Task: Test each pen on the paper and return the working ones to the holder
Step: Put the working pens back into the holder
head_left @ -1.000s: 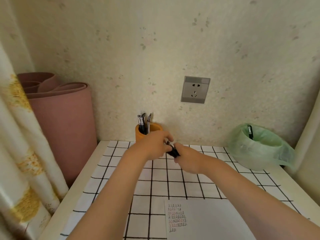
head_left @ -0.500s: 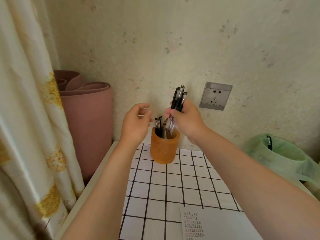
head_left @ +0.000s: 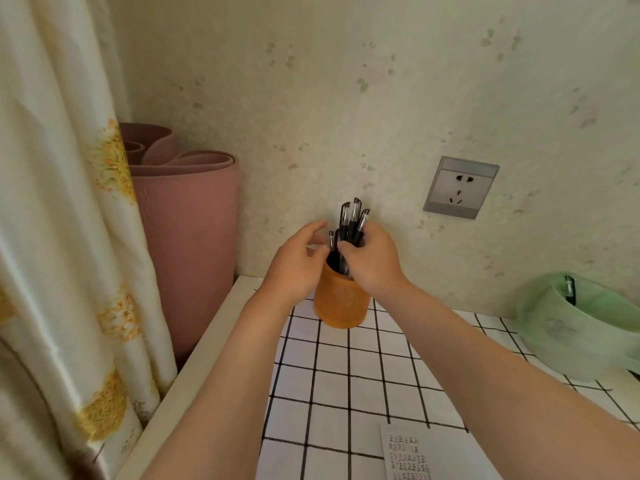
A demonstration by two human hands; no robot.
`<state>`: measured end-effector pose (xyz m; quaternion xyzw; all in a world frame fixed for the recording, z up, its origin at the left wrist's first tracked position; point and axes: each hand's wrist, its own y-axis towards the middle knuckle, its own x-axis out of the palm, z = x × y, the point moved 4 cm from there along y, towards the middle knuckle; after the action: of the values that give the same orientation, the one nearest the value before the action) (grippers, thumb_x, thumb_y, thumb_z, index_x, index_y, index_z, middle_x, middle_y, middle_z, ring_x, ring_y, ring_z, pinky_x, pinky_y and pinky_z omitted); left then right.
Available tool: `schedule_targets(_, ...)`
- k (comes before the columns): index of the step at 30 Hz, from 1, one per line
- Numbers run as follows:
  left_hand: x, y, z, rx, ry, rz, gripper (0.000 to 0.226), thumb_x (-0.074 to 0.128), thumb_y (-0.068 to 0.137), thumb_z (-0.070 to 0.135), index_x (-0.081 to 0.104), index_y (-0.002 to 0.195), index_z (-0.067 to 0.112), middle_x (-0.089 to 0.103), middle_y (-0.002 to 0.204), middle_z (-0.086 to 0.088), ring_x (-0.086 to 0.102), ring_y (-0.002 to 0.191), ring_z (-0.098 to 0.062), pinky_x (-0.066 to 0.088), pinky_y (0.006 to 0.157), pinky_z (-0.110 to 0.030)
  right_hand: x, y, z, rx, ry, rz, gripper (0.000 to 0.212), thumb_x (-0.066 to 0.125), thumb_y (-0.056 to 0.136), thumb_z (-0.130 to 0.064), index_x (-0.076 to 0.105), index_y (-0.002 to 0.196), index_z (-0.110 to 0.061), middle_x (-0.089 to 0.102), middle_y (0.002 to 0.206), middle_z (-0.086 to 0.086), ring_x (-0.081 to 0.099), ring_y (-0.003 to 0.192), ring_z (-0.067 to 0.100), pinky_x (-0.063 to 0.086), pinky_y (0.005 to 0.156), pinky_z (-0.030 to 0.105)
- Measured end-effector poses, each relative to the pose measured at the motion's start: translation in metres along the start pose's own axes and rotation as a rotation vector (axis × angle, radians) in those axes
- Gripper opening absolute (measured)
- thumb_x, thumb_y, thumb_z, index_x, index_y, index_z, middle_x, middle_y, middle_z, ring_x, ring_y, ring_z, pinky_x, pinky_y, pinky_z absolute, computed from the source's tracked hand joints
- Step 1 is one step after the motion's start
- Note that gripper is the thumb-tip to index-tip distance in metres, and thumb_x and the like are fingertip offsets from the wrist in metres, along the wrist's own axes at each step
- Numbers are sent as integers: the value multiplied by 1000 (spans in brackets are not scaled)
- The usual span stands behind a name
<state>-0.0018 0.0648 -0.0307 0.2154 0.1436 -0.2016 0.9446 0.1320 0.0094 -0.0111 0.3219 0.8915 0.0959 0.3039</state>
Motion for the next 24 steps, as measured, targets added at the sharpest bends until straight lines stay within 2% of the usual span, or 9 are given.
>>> schedule_targets(2,2,1,1,17,12,-11,46,53,101,21,45,147,28,58,134,6,57,113,-10,44,96,-22,-2,-1,-7,-54,-24,-28,31,62,94,-18,58,125,-13,64,108,-3,61,97,13,48,77,19)
schedule_targets(5,5,0,3,65,13,-19,41,52,102,16,50,142,24,60,129,9,57,114,-9,44,97,-21,-2,0,-17,-177,-130,-105,26,50,99,-15,66,120,-13,66,110,1,62,99,15,49,88,29)
schedule_targets(7,6,0,3,76,23,-25,39,50,102,14,53,139,25,61,124,10,58,109,-8,43,92,-17,-4,2,-17,-180,-181,-123,28,50,99,-9,70,117,-13,69,106,4,64,96,16,49,83,20)
schedule_targets(9,8,3,-2,75,71,-30,39,49,102,15,54,139,27,61,126,3,58,108,-10,45,94,-23,-6,4,-12,-139,-198,-152,29,56,96,-7,69,120,-15,66,91,-5,60,79,5,42,67,4)
schedule_targets(11,9,4,-6,70,121,-34,41,50,102,18,51,141,30,59,128,0,58,111,-14,46,98,-29,-5,5,-5,-108,-219,-156,31,61,93,-9,66,123,-16,65,89,-5,57,76,4,39,62,3)
schedule_targets(14,9,3,-5,74,115,8,53,54,100,20,38,149,34,56,130,7,58,109,-12,46,96,-28,-3,6,6,-59,-269,-82,35,66,90,-21,60,125,-19,60,120,6,60,104,17,49,88,24)
schedule_targets(17,10,4,-4,123,195,39,48,54,101,23,44,147,31,56,131,4,57,113,-14,45,95,-25,-5,1,9,-45,-321,-21,33,67,88,-27,59,121,-26,57,122,-1,56,111,18,50,95,37)
schedule_targets(20,14,4,-9,109,212,7,50,49,103,20,40,150,33,57,135,3,56,119,-15,45,98,-28,-4,-2,7,-135,-299,-22,30,63,90,-18,63,119,-26,64,119,-5,57,113,18,48,99,41)
schedule_targets(24,12,0,-10,67,116,11,67,49,103,19,15,156,39,55,137,8,58,118,-11,46,98,-27,-6,-3,2,-167,-130,-41,39,54,95,-3,58,129,-19,66,124,-2,59,114,11,44,95,18)
